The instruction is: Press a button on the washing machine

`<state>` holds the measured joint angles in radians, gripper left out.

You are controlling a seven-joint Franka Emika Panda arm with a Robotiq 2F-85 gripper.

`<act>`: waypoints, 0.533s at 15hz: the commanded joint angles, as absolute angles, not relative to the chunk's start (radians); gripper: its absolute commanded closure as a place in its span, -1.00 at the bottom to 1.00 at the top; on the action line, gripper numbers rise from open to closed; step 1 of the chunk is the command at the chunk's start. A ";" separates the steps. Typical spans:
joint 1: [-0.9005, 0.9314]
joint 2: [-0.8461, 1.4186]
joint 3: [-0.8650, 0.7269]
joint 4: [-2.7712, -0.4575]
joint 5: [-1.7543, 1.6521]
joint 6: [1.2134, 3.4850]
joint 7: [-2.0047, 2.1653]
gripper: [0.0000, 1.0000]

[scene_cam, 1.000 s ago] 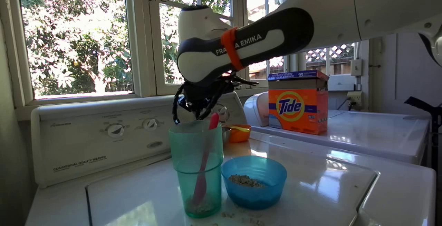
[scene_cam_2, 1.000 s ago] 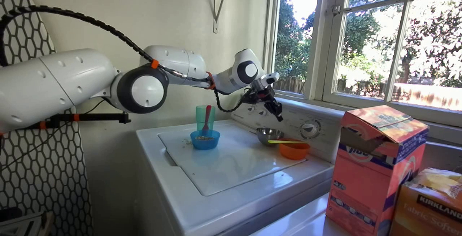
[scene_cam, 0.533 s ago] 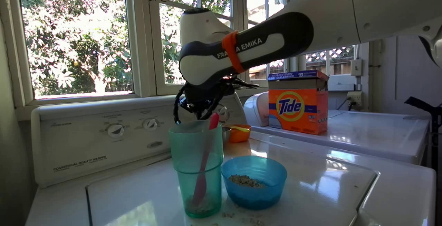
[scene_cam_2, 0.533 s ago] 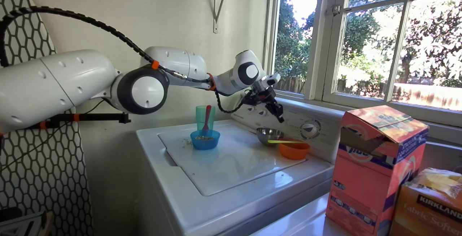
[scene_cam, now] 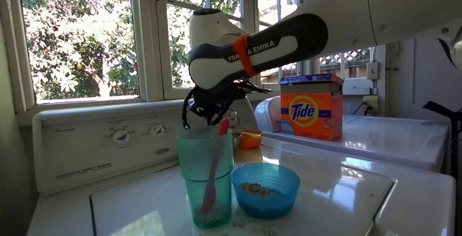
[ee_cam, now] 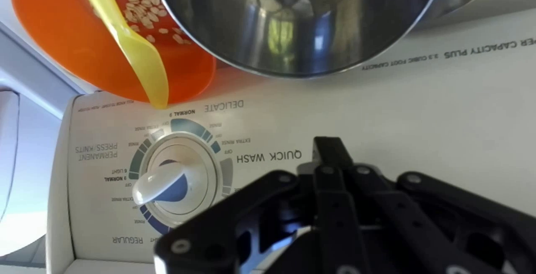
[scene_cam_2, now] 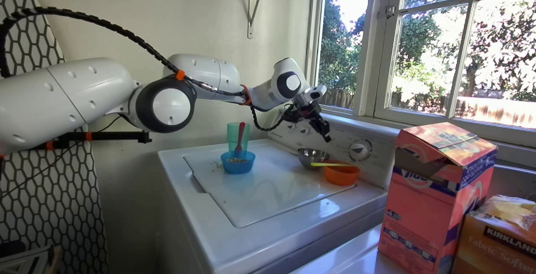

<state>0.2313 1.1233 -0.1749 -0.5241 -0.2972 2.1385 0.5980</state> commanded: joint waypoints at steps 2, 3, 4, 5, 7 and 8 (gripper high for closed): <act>0.237 1.144 -0.204 -0.501 -0.310 2.145 0.658 1.00; 0.239 1.141 -0.206 -0.504 -0.308 2.132 0.658 1.00; 0.233 1.123 -0.191 -0.524 -0.298 2.138 0.626 0.98; 0.233 1.123 -0.193 -0.524 -0.298 2.138 0.628 0.98; 0.233 1.123 -0.194 -0.524 -0.298 2.138 0.629 1.00; 0.230 1.132 -0.186 -0.518 -0.296 2.168 0.611 1.00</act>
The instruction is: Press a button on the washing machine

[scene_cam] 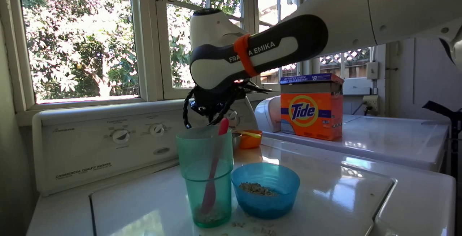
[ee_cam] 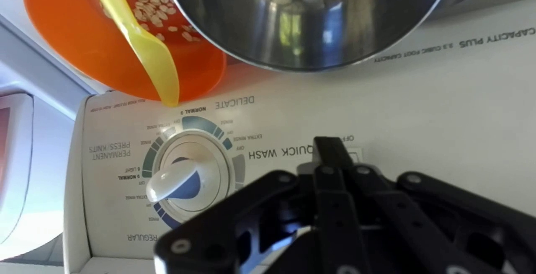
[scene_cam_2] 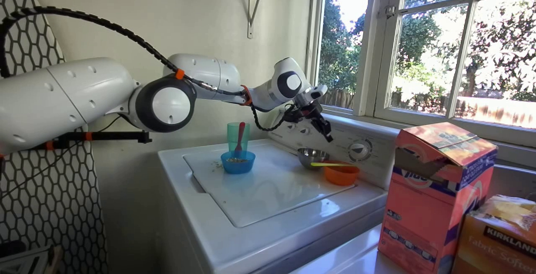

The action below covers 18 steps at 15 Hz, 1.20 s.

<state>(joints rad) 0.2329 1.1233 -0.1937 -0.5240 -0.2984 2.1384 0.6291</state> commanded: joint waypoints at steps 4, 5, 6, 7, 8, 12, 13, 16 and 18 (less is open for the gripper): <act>0.217 1.132 -0.135 -0.521 -0.265 2.206 0.530 1.00; 0.214 1.131 -0.128 -0.522 -0.261 2.203 0.524 1.00; 0.212 1.131 -0.126 -0.523 -0.261 2.196 0.528 1.00; 0.210 1.131 -0.125 -0.523 -0.260 2.191 0.535 1.00; 0.206 1.130 -0.122 -0.523 -0.259 2.192 0.540 1.00; 0.198 1.139 -0.135 -0.517 -0.270 2.196 0.575 1.00; 0.197 1.143 -0.136 -0.515 -0.274 2.202 0.570 1.00; 0.187 1.149 -0.115 -0.513 -0.258 2.215 0.542 1.00; 0.177 1.154 -0.093 -0.513 -0.247 2.235 0.522 1.00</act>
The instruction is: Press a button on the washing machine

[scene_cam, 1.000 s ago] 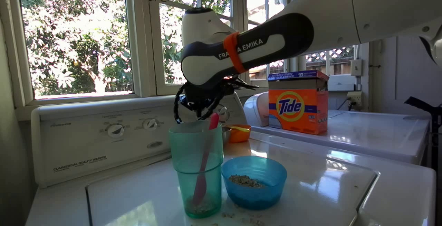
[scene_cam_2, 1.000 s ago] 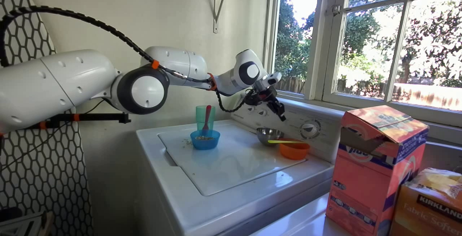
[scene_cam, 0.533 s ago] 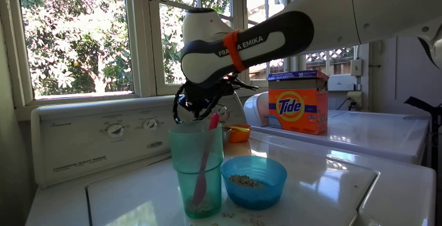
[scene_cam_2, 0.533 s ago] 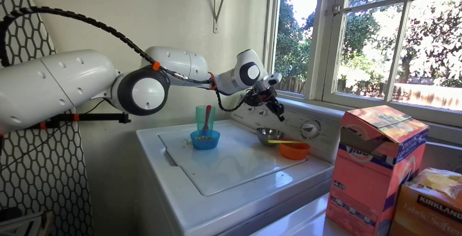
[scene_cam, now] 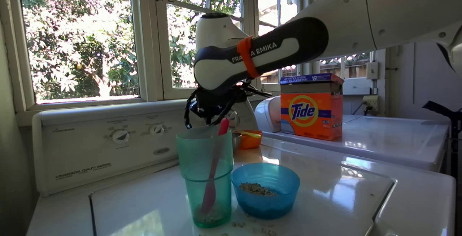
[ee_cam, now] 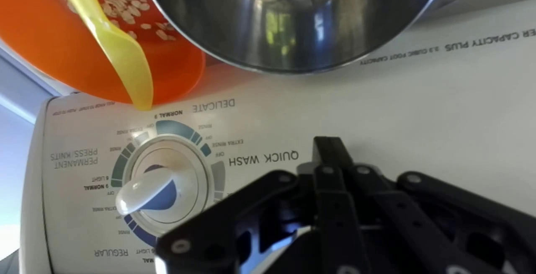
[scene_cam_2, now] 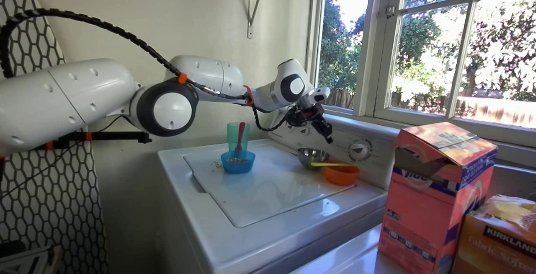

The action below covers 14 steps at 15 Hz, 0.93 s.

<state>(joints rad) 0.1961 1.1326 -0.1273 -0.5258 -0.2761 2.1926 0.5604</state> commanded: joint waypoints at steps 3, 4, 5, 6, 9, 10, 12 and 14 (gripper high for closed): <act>0.185 1.140 -0.100 -0.526 -0.260 2.207 0.530 0.98; 0.182 1.140 -0.096 -0.526 -0.257 2.207 0.524 0.98; 0.181 1.140 -0.094 -0.526 -0.257 2.208 0.523 1.00; 0.183 1.142 -0.098 -0.524 -0.261 2.209 0.527 1.00; 0.185 1.148 -0.104 -0.517 -0.264 2.224 0.532 1.00; 0.186 1.152 -0.107 -0.513 -0.267 2.234 0.536 1.00; 0.193 1.156 -0.123 -0.507 -0.278 2.251 0.563 1.00; 0.198 1.154 -0.140 -0.506 -0.287 2.260 0.585 1.00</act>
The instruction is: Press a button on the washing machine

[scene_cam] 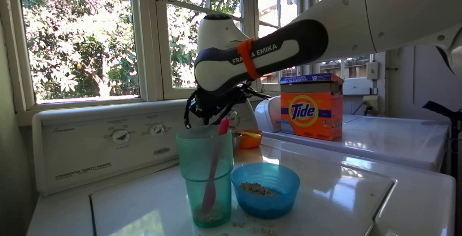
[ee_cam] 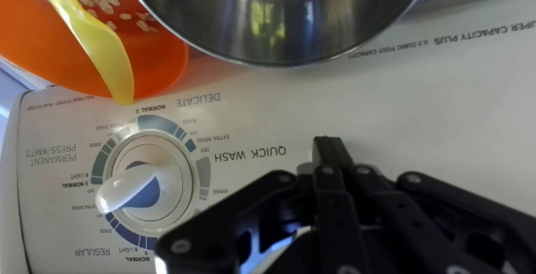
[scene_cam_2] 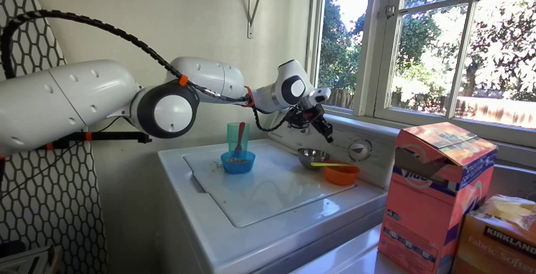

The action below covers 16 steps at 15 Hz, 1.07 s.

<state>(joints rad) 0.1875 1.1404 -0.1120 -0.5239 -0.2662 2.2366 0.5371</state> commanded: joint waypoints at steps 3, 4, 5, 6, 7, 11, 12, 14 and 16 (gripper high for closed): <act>0.205 1.154 -0.169 -0.506 -0.299 2.252 0.622 1.00; 0.209 1.152 -0.173 -0.510 -0.302 2.239 0.616 1.00; 0.211 1.149 -0.176 -0.513 -0.304 2.234 0.609 1.00; 0.212 1.145 -0.173 -0.517 -0.302 2.225 0.591 1.00; 0.213 1.139 -0.170 -0.524 -0.300 2.210 0.580 1.00; 0.220 1.128 -0.166 -0.532 -0.296 2.155 0.548 1.00; 0.222 1.132 -0.167 -0.528 -0.297 2.154 0.548 1.00; 0.223 1.142 -0.169 -0.515 -0.295 2.180 0.573 1.00; 0.217 1.139 -0.163 -0.523 -0.291 2.189 0.561 0.98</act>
<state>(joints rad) 0.2175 1.1391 -0.1632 -0.5228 -0.2912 2.1887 0.5614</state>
